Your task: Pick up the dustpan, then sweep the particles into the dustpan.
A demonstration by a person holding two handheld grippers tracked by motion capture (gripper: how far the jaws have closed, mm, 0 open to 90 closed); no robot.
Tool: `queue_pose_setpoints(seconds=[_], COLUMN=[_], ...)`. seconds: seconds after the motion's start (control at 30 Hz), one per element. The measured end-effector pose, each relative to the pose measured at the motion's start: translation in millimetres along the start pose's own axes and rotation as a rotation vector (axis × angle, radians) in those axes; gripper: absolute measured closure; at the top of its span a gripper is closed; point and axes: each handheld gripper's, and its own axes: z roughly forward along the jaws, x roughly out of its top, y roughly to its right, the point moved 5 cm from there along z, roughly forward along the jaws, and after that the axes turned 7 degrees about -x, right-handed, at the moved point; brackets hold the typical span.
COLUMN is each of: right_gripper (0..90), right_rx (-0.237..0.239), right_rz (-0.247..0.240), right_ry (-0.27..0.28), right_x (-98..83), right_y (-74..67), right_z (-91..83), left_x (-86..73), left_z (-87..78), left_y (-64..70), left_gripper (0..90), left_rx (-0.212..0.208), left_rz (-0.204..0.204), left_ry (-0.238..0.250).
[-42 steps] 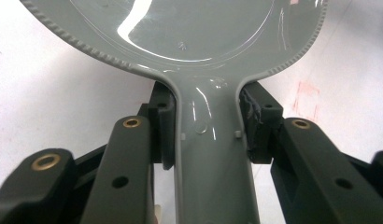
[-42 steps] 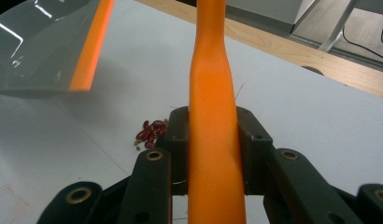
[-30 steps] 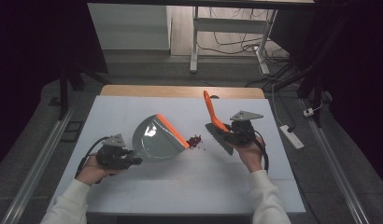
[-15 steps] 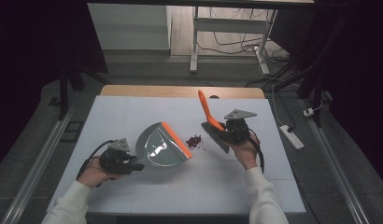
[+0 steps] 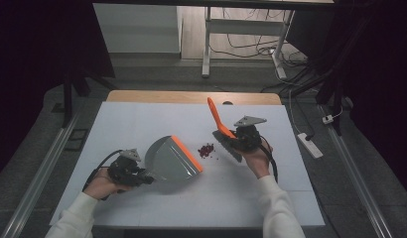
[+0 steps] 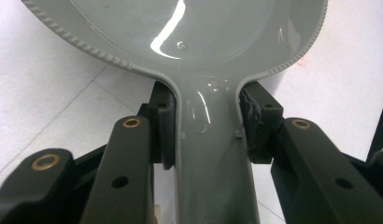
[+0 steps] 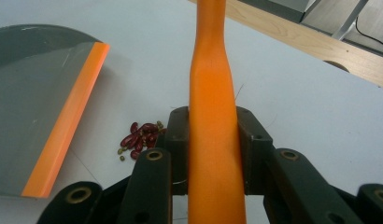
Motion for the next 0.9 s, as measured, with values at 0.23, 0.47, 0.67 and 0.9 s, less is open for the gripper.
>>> queue_pose_setpoints(seconds=[0.23, 0.47, 0.67, 0.9], right_gripper=[69.9, 69.9, 69.9, 69.9], right_rx=[-0.009, -0.015, -0.017, -0.03], right_rz=[-0.005, -0.03, -0.025, -0.042], right_ry=[-0.012, -0.034, -0.037, -0.051], right_x=[0.3, -0.4, -1.0, -3.1], right_y=[1.1, -0.3, 1.3, 1.0], right_z=[8.5, 19.6, 23.6, 25.4], left_x=[2.0, 4.9, 5.4, 6.1], left_z=[5.8, 14.4, 15.0, 18.9], left_y=[2.3, 2.8, 2.3, 2.2], left_gripper=[61.2, 61.1, 61.1, 61.1], left_rx=[-0.015, -0.028, -0.023, -0.026], left_rz=[0.009, 0.012, 0.003, -0.002], left_ry=[-0.018, -0.041, -0.04, -0.048])
